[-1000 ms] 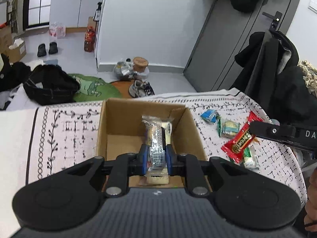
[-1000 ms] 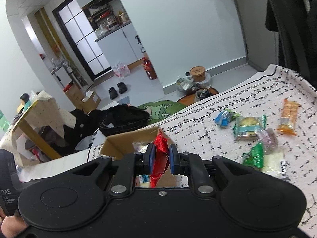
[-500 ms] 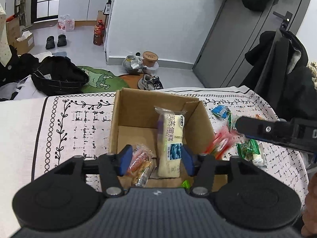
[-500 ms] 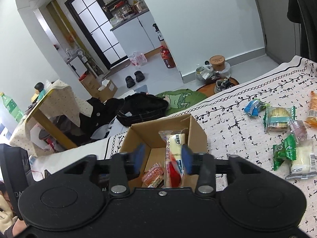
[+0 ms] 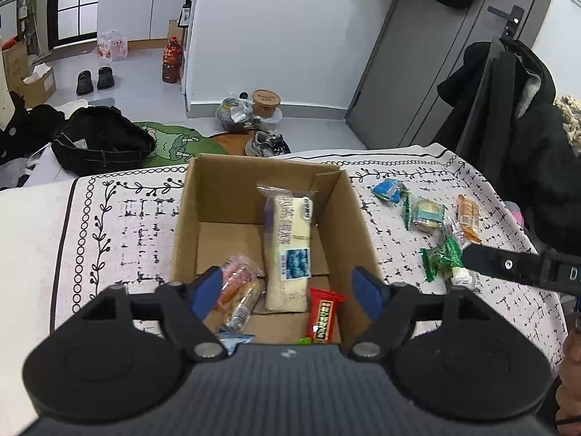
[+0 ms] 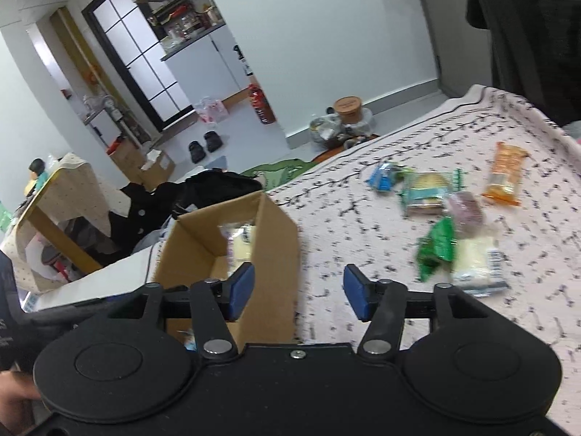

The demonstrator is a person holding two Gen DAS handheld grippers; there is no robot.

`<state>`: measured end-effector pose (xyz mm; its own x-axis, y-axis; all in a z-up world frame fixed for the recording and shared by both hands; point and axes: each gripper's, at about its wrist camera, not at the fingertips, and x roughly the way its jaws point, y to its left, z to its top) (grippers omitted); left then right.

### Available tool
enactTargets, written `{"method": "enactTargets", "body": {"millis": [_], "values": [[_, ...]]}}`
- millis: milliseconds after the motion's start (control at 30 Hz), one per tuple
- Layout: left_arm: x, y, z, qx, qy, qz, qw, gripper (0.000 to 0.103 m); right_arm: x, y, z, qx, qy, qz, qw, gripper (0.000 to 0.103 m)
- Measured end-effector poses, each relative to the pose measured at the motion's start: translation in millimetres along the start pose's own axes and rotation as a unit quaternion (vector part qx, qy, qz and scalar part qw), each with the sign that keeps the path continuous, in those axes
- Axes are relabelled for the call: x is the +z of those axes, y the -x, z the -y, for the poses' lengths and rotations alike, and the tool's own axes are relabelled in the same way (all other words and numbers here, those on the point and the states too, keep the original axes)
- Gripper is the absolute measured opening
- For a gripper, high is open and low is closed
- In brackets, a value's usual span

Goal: Organize snacks
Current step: 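Open both tools to drop the snacks into the box, then move both tools back over the remaining snacks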

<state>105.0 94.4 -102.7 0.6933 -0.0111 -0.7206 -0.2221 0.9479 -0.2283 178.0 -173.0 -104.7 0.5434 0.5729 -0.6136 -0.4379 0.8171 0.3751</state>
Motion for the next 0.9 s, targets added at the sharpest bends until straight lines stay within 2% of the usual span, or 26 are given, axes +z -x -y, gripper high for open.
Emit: {"method": "enactTargets", "body": {"millis": [167,300,467,600,900], "values": [[1.5,2.1,15.2,0.000,-0.007,0.002,1.0000,0.094,-0.8,14.0,13.7,-0.016,-0.004,0.010,1.000,0.075],[2.8,4.6,28.0,-0.005,-0.017,0.003,0.9998,0.103,0.5,26.0,23.1,-0.032,0.003,0.025,0.999,0.085],[4.6,5.0,39.2,-0.005,-0.028,0.001,0.9996,0.103,2.3,37.8,35.2,-0.047,0.012,0.041,0.998,0.099],[7.8,5.2,49.1,-0.019,-0.038,0.001,0.9991,0.103,1.2,43.9,48.5,-0.058,0.009,0.049,0.997,0.103],[14.0,-1.3,69.8,-0.034,-0.053,0.000,0.9980,0.103,2.8,54.1,78.3,-0.084,0.006,0.056,0.995,0.103]]}}
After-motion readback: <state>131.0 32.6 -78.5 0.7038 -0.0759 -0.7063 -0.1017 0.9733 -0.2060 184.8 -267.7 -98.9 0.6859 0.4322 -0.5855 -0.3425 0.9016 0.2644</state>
